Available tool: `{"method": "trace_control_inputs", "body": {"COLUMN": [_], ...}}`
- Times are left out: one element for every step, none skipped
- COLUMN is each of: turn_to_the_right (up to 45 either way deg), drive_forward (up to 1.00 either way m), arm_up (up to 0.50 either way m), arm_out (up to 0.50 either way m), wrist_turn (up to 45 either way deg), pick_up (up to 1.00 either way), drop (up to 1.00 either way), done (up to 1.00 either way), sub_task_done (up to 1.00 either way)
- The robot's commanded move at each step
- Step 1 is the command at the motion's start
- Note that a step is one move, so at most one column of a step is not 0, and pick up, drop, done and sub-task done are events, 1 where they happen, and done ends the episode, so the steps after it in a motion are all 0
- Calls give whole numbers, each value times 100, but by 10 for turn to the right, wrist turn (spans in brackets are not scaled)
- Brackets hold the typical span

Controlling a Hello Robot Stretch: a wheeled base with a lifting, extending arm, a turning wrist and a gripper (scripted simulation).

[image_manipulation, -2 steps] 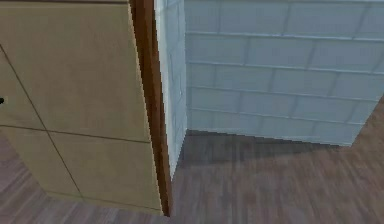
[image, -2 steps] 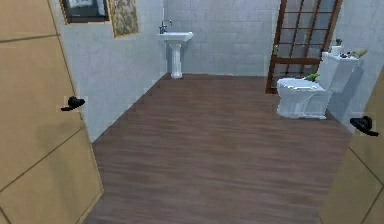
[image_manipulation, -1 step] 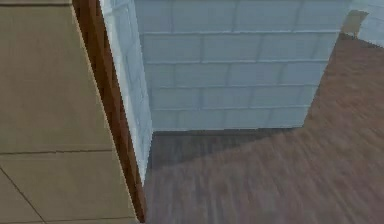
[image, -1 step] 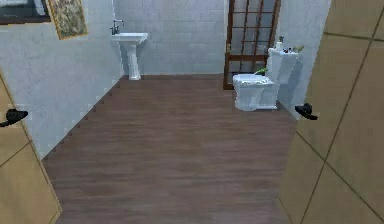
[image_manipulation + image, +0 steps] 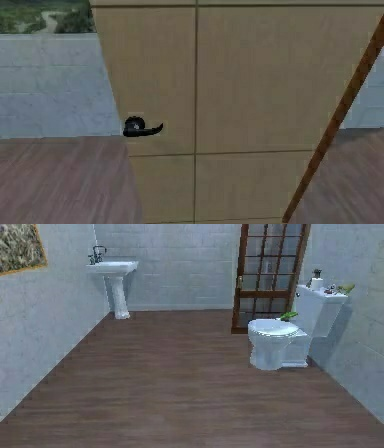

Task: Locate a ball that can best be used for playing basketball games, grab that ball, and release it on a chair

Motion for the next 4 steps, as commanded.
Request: {"method": "trace_control_inputs", "body": {"turn_to_the_right": [0, 30, 0, 0], "drive_forward": [100, 0, 80, 100], "arm_up": [0, 0, 0, 0], "arm_out": [0, 0, 0, 0], "wrist_turn": [0, 0, 0, 0], "pick_up": [0, 0, 0, 0], "drop": [0, 0, 0, 0], "done": [0, 0, 0, 0], "sub_task_done": [0, 0, 0, 0]}}
